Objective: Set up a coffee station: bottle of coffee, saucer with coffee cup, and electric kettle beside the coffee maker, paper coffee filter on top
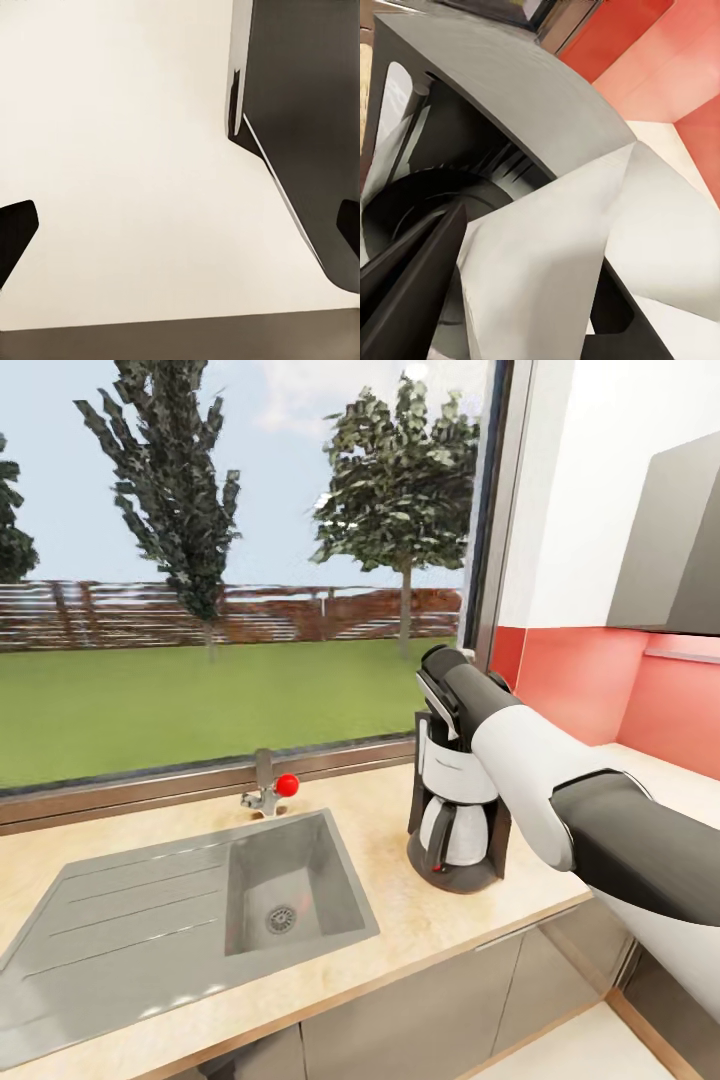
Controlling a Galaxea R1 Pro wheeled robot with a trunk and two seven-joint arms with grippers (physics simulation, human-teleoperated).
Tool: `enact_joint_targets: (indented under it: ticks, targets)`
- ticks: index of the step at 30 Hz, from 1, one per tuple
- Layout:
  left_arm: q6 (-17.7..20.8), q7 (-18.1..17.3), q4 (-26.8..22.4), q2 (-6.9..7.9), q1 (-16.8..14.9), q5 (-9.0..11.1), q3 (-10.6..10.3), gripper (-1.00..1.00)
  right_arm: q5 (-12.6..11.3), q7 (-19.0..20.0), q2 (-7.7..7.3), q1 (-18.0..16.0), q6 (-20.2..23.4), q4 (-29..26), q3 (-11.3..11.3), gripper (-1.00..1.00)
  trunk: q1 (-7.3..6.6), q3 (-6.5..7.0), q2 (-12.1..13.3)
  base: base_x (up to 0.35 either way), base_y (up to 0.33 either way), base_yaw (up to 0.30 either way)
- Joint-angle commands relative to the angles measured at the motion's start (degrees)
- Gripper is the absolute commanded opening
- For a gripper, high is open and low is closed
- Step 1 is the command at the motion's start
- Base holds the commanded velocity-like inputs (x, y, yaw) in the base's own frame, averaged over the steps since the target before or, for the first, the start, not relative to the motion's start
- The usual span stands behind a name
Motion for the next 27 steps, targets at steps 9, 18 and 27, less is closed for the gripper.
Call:
enact_joint_targets:
  ticks: [9, 18, 27]
  targets:
    - [0.1, 0.1, -0.1, 0.01, 0.0, -0.6, 0.5, 1.0, 0.0, -0.1, 0.0, 0.0, 0.2, 0.0, 0.2, -1.0, 0.03, 0.0, 0.0, 0.067, 0.065, 0.0]
    - [0.1, 0.2, -0.1, 0.08, 0.0, -0.6, 0.4, 1.0, 0.0, -0.1, 0.0, 0.0, 0.2, 0.0, 0.2, -1.0, 0.03, 0.0, 0.0, 0.062, -0.017, 0.0]
    - [0.1, 0.1, -0.1, 0.08, 0.0, -0.6, 0.4, 1.0, 0.0, -0.1, 0.0, 0.0, 0.3, 1.0, 0.2, -1.0, 0.03, 0.0, 0.0, 0.004, -0.002, 0.0]
